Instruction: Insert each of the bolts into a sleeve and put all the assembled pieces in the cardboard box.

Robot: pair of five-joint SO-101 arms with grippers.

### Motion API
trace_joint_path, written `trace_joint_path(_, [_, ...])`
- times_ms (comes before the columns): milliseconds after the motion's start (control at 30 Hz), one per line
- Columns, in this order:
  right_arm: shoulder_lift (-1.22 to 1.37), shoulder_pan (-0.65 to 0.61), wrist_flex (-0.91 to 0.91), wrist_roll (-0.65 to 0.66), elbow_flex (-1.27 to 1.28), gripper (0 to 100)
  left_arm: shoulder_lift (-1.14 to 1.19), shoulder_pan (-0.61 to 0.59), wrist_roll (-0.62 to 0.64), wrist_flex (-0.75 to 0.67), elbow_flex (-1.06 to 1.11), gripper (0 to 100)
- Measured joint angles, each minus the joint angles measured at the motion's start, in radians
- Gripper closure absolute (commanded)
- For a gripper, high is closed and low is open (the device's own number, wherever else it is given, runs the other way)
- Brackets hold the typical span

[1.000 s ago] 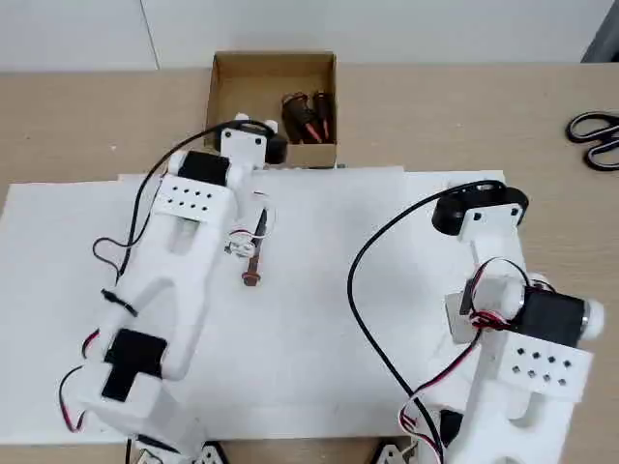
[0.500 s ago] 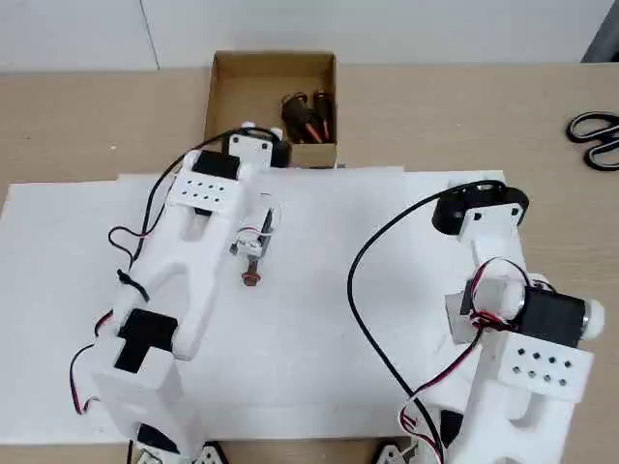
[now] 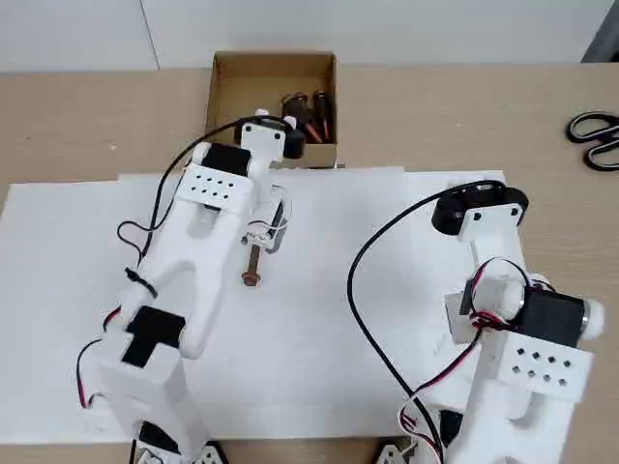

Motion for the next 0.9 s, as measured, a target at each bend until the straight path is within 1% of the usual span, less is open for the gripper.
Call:
trace_joint_path(267, [0.000, 0.000, 0.000, 0.000, 0.000, 99.5, 0.064, 0.000, 0.000, 0.005, 0.000, 87])
trace_joint_path(367, [0.000, 0.000, 0.000, 0.000, 0.000, 99.5, 0.078, 0.000, -0.003, 0.005, 0.000, 90])
trace_joint_path(500, [0.000, 0.000, 0.000, 0.000, 0.000, 99.5, 0.130, -0.028, 0.002, 0.005, 0.000, 92])
trace_joint_path(700, [0.000, 0.000, 0.000, 0.000, 0.000, 99.5, 0.190, -0.055, -0.005, 0.006, -0.026, 93])
trace_joint_path(833, [0.000, 0.000, 0.000, 0.000, 0.000, 99.5, 0.201, -0.055, -0.005, 0.006, -0.032, 100])
trace_joint_path(900, [0.000, 0.000, 0.000, 0.000, 0.000, 99.5, 0.203, -0.054, -0.005, 0.006, -0.032, 99])
